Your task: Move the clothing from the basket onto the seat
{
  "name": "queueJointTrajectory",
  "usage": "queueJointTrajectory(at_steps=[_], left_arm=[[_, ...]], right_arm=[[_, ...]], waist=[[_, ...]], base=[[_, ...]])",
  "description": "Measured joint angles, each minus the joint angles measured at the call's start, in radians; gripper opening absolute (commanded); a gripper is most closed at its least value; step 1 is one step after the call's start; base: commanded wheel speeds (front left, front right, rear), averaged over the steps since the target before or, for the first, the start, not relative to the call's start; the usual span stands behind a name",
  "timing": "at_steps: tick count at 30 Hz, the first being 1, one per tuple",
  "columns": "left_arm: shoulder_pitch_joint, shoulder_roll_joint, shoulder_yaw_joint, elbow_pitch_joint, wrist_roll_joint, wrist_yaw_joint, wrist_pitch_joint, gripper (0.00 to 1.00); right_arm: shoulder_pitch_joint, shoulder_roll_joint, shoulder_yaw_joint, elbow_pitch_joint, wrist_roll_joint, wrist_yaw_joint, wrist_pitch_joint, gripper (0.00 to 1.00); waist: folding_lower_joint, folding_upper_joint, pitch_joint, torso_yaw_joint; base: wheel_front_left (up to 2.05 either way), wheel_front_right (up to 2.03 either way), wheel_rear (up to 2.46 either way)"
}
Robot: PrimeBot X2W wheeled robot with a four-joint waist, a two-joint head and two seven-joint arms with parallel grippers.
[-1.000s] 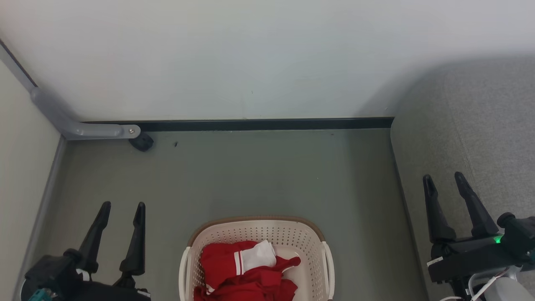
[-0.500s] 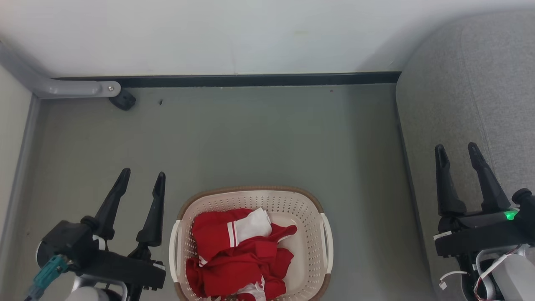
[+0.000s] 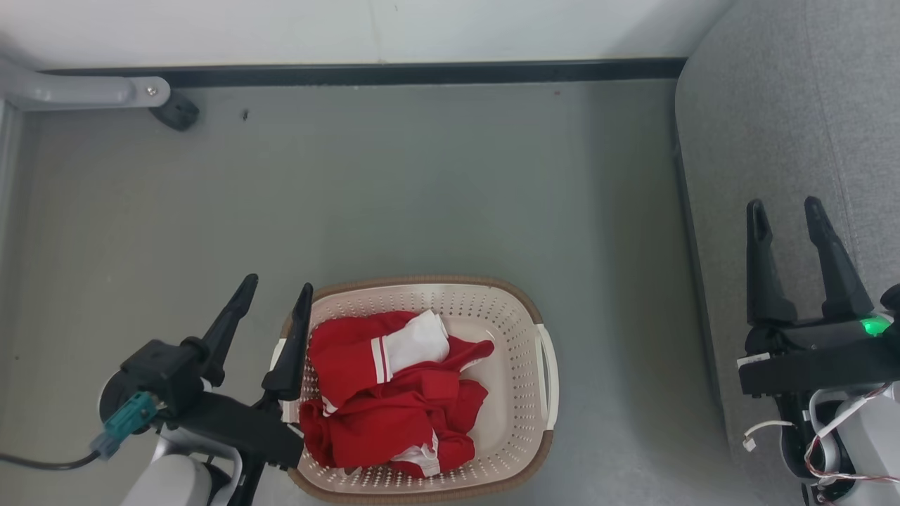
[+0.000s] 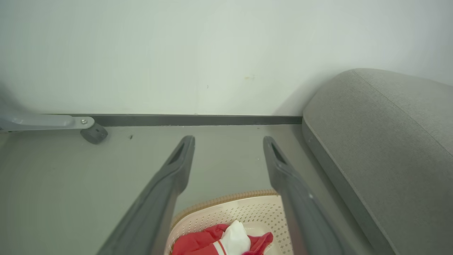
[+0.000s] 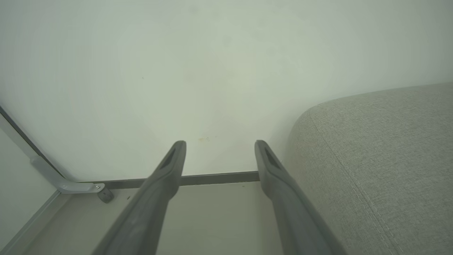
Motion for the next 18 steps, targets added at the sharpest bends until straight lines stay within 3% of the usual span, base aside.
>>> queueJointTrajectory(at_steps=[18], left_arm=[[-0.127, -0.074, -0.092, 0.155, 0.014, -0.036, 0.028, 1.0]], right_arm=[[-0.035, -0.013, -0.046, -0.036, -0.008, -0.007, -0.001, 1.0]], waist=[[-0.0001, 0.0, 0.111, -0.005]], base=[[0.0, 0.0, 0.0]])
